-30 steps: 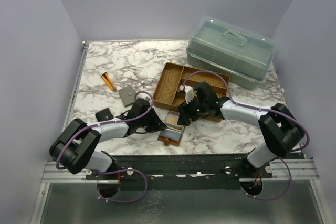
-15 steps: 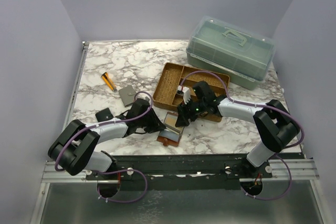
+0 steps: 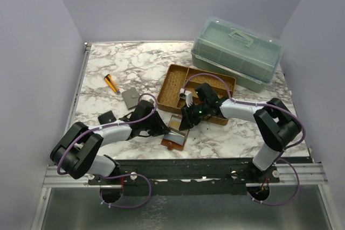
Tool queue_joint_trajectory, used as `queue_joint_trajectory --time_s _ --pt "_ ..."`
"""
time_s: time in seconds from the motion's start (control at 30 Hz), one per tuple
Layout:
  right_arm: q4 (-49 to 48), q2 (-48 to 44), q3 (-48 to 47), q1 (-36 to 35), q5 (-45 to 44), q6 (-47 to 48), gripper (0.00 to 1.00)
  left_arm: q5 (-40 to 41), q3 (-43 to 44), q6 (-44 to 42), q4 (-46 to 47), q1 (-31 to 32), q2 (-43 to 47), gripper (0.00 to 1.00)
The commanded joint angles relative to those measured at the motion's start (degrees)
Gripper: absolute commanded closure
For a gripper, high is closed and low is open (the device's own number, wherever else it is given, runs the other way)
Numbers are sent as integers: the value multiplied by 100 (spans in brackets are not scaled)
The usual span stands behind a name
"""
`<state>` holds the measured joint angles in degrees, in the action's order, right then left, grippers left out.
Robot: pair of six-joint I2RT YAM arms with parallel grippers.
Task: Take the credit cards out of the card holder
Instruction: Pick up the card holder from the corner of the board.
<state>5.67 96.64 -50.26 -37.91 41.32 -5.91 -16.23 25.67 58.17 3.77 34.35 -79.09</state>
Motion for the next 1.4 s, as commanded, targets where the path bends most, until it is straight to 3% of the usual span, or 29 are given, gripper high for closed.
queue_joint_trajectory --time_s 0.0,0.07,0.13,0.4,0.5,0.63,0.77,1.0,1.13,1.37 --pt "97 320 -302 -6 118 -229 75 526 -282 -353 -896 -25 -256 75" --pt "197 355 -399 -6 23 -252 93 529 -301 -340 -903 -25 -115 75" --pt "183 204 -360 15 17 -259 99 533 -361 -259 -909 -30 260 72" --pt "-592 -336 132 256 775 -1018 100 190 -892 649 -309 -50 3082 31" --pt "-815 -321 184 258 835 -1030 100 15 -1188 1086 259 -81 3690 28" --pt "-743 -344 230 235 323 -780 100 249 -992 974 192 -80 4156 27" --pt "-716 -369 243 19 -114 -575 100 633 -299 672 -126 -94 4086 27" --pt "-718 -212 190 -365 -631 -500 100 592 431 1404 470 -86 2893 30" --pt "-775 -256 230 -370 -754 -489 100 792 258 1780 638 -42 2469 38" --pt "-803 -90 241 -449 -812 -542 100 1134 -552 2371 1189 307 2245 42"
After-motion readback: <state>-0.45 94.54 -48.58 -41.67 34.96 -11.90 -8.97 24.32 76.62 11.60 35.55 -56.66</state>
